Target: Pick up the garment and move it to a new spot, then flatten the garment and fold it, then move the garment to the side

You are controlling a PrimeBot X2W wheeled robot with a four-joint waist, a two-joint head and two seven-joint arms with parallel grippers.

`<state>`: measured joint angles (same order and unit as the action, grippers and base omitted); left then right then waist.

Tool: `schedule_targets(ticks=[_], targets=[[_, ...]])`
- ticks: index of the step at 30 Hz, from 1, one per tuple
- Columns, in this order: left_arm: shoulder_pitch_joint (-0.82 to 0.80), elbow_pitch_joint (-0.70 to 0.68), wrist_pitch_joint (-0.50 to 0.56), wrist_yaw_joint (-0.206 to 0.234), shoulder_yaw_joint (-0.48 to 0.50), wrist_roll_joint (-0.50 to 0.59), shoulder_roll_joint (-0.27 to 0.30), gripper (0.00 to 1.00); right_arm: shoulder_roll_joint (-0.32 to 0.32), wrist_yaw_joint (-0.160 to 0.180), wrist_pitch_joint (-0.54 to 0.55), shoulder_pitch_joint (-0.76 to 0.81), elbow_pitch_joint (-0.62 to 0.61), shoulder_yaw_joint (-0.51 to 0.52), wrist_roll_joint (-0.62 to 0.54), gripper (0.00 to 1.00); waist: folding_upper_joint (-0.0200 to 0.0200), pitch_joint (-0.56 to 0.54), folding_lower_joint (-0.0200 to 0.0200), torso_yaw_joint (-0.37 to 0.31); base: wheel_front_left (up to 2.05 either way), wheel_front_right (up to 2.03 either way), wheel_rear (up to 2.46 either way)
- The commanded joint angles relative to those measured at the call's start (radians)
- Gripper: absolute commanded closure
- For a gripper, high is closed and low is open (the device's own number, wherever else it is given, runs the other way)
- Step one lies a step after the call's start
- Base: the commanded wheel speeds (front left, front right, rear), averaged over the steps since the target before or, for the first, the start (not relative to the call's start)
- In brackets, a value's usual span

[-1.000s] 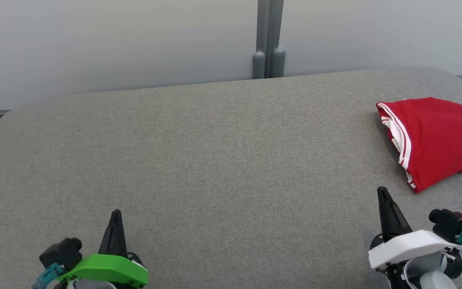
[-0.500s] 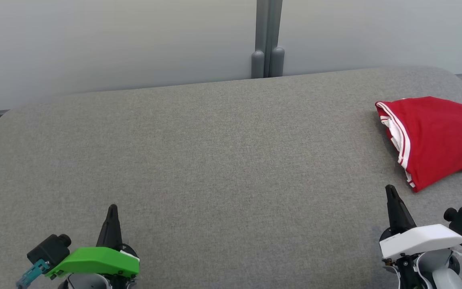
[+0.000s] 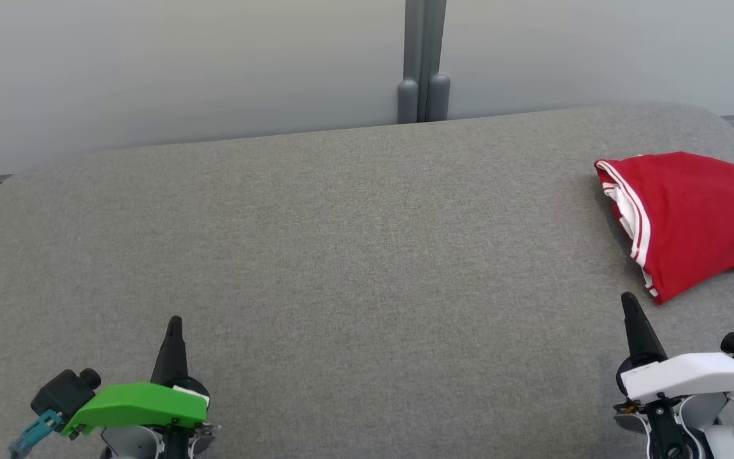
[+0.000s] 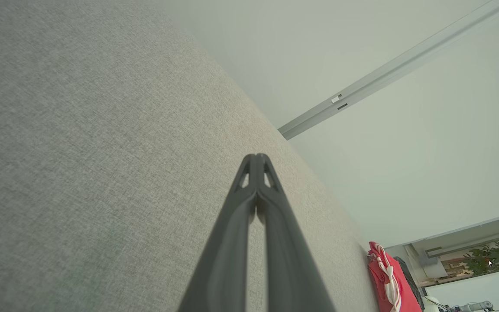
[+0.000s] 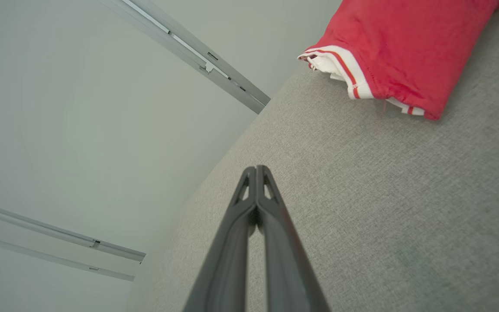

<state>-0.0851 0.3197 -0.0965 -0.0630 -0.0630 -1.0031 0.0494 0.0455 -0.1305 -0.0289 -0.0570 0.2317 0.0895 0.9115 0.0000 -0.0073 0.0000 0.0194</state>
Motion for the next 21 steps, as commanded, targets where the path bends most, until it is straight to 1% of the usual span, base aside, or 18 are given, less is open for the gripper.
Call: schedule_targets(ticks=[1,21], targets=[[-0.028,-0.014,0.006,-0.01,0.008,-0.027,0.002,1.0,0.007,0.0,0.007,-0.025,-0.007,0.008,0.03,1.0,0.0,0.0,0.0,0.0,0.0,0.0,0.0],[-0.049,-0.018,0.053,-0.029,0.03,-0.224,0.002,1.0,0.009,0.0,0.074,-0.038,0.002,0.048,0.249,1.0,0.0,0.003,0.0,-0.005,0.0,0.0,0.0]])
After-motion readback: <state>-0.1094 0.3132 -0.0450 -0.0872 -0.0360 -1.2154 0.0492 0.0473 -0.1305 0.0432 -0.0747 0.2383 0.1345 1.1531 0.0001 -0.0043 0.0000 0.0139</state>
